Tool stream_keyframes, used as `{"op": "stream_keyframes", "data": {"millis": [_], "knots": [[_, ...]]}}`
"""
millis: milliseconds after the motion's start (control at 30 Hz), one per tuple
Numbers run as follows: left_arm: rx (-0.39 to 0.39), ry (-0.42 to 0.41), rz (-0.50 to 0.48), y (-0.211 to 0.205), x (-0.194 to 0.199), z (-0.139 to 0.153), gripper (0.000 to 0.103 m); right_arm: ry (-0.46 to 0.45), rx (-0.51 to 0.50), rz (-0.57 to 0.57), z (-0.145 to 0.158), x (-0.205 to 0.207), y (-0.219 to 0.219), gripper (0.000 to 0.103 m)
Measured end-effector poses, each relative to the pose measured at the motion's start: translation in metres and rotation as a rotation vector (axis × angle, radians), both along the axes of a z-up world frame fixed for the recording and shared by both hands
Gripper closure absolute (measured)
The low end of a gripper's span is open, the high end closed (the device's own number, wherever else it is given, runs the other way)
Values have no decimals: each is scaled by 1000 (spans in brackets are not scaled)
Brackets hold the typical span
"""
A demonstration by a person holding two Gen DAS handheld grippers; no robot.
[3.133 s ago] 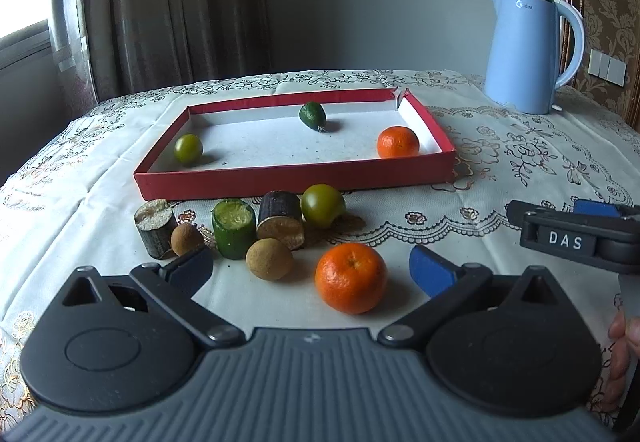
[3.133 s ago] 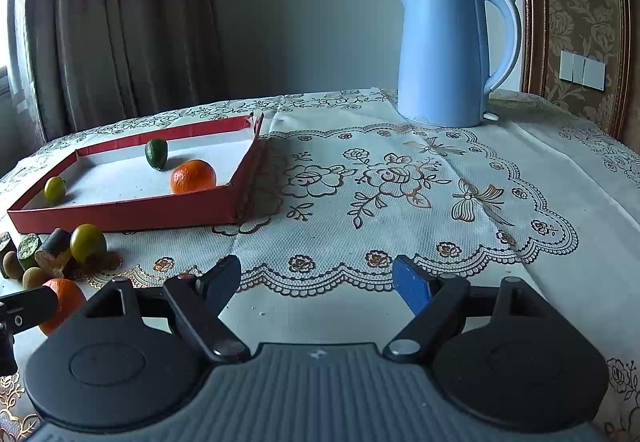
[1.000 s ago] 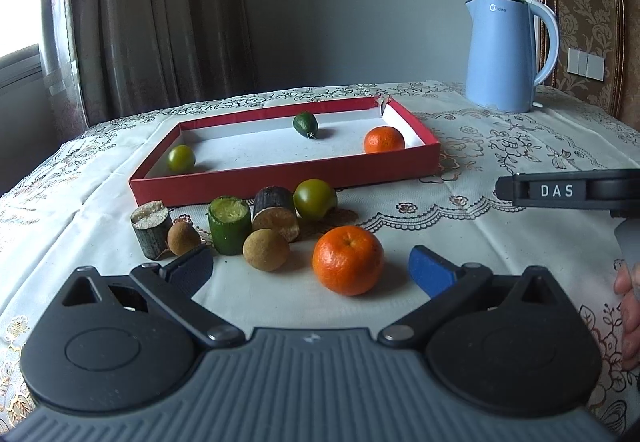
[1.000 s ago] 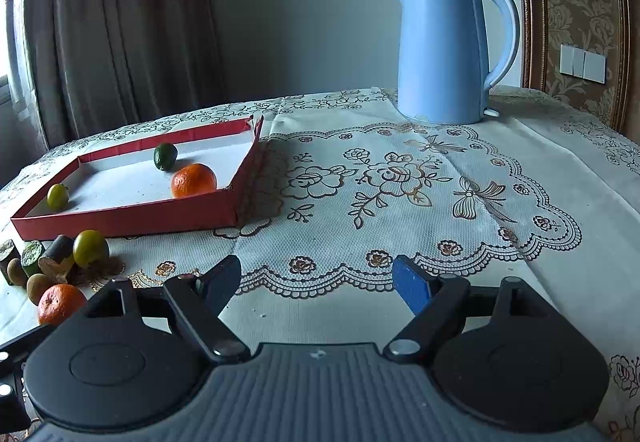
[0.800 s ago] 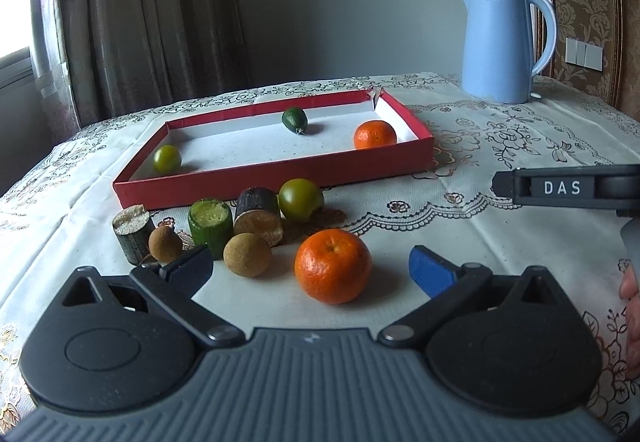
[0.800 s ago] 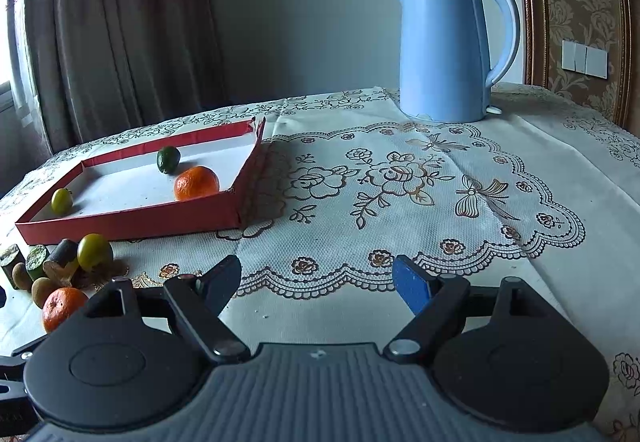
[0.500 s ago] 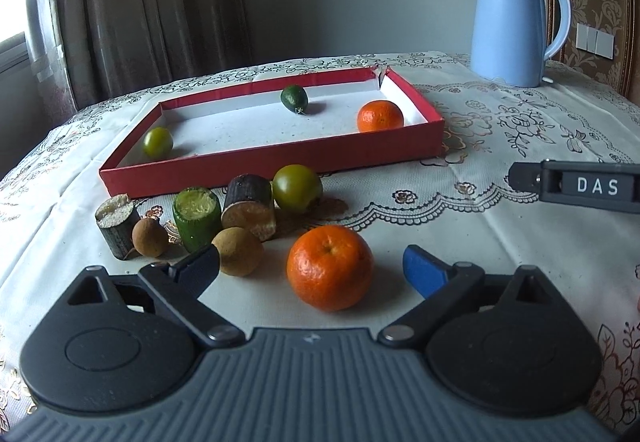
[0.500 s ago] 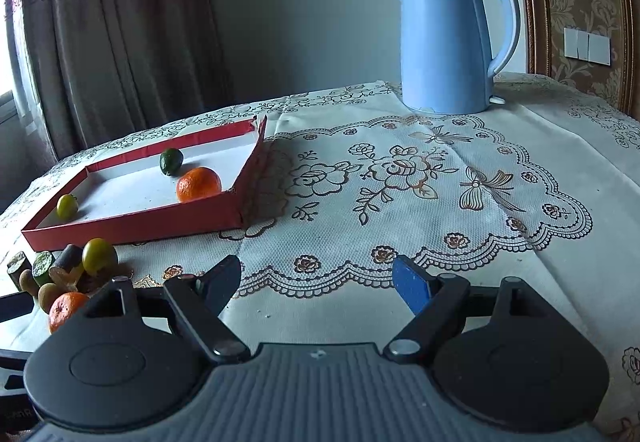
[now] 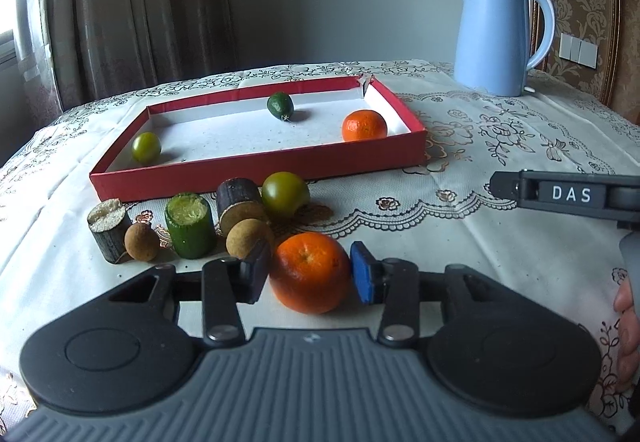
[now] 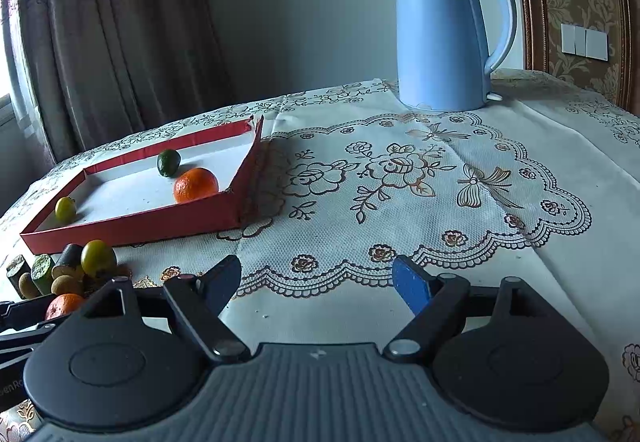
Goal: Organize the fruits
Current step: 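Carry the orange into the red tray and open the left gripper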
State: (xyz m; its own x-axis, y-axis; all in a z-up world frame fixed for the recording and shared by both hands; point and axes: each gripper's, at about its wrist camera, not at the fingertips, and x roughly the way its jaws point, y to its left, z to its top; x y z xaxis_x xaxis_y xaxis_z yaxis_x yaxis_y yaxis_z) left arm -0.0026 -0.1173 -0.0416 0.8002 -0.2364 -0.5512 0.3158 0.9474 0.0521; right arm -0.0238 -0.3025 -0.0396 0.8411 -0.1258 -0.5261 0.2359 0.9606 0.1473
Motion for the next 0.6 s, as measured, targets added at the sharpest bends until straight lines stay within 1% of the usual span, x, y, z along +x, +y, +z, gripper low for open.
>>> {"op": "stream_keyframes", "data": {"millis": [167,267,467,533,600], "knots": [[-37,-1,-20,9,-3,0,63,-1,-3,-6,0,-1,0,20],[-47,-5,-25,11,-5,1,64,-1,-4,-7,0,-1,0,20],[-33,-21,-32,10,-6,-1,63,-1,-4,-6,0,-1,0,20],[-30,4,-28,7,-3,-3,58,0,-4,-4,0,-1,0,20],[-15,18,-21,4,-1,-7,57,-1,-6,-5,0,-1,1,20]]}}
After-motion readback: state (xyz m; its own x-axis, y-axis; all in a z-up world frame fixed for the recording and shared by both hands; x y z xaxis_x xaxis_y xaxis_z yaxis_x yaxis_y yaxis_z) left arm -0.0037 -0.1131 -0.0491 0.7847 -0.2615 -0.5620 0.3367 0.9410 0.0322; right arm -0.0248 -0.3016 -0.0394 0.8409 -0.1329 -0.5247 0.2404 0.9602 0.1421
